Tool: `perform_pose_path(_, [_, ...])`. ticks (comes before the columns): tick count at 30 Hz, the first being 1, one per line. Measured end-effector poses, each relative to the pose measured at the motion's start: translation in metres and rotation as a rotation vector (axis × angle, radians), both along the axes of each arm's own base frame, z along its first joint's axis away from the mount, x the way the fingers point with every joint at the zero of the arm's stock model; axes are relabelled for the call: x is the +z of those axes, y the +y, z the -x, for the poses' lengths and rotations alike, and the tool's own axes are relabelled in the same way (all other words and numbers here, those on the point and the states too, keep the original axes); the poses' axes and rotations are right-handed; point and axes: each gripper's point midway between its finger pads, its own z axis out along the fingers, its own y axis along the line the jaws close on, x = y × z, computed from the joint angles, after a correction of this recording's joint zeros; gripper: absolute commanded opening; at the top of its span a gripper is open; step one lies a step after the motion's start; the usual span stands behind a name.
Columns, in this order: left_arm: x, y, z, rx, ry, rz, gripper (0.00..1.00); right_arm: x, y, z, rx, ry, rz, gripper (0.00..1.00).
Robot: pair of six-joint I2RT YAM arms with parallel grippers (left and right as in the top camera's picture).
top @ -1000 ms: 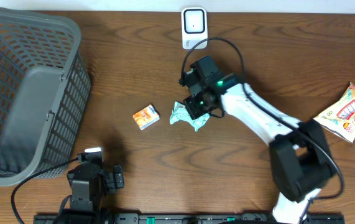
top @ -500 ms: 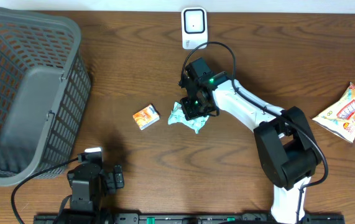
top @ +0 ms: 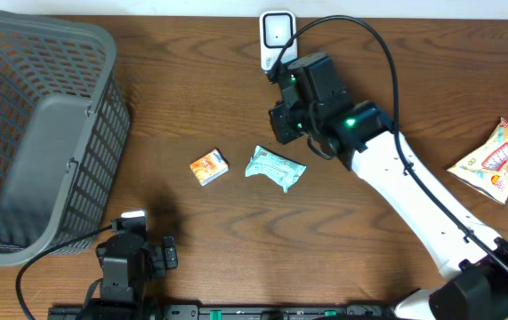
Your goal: Scan the item barcode
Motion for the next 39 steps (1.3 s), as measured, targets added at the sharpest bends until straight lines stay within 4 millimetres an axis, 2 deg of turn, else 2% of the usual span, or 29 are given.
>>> perform_pose_path(2, [0.000,0.000,0.000,0.000,0.000,0.000,0.98,-0.025,0.003,0.002,0.001,0.061,0.035,0.01])
perform_pose_path(4, [0.000,0.000,0.000,0.000,0.000,0.000,0.98,-0.064,0.003,0.006,-0.007,0.152,0.086,0.01])
perform_pose_path(5, [0.000,0.000,0.000,0.000,0.000,0.000,0.98,-0.089,0.002,0.010,-0.015,0.213,0.119,0.01])
perform_pose_path(8, [0.000,0.000,0.000,0.000,0.000,0.000,0.98,-0.154,-0.006,0.028,-0.034,0.385,0.215,0.01])
perform_pose_path(9, [0.000,0.000,0.000,0.000,0.000,0.000,0.98,-0.171,-0.009,0.036,-0.035,0.437,0.241,0.01])
perform_pose_path(10, [0.000,0.000,0.000,0.000,0.000,0.000,0.98,-0.178,-0.008,0.039,-0.034,0.463,0.243,0.01])
perform_pose_path(19, [0.000,0.000,0.000,0.000,0.000,0.000,0.98,-0.167,0.003,0.047,-0.006,0.442,0.242,0.01])
perform_pose_path(25, [0.000,0.000,0.000,0.000,0.000,0.000,0.98,-0.125,0.019,0.049,0.030,0.351,0.170,0.01])
perform_pose_path(28, [0.000,0.000,0.000,0.000,0.000,0.000,0.98,-0.116,0.021,0.048,0.033,0.328,0.159,0.01])
perform_pose_path(30, [0.000,0.000,0.000,0.000,0.000,0.000,0.98,-0.121,0.019,0.047,0.027,0.331,0.176,0.01])
perform_pose_path(33, [0.000,0.000,0.000,0.000,0.000,0.000,0.98,-0.142,0.014,0.048,0.018,0.366,0.221,0.01])
perform_pose_path(36, [0.000,0.000,0.000,0.000,0.000,0.000,0.98,-0.176,0.007,0.061,0.018,0.460,0.290,0.01])
perform_pose_path(39, [0.000,0.000,0.000,0.000,0.000,0.000,0.98,-0.196,0.006,0.078,0.035,0.542,0.327,0.01])
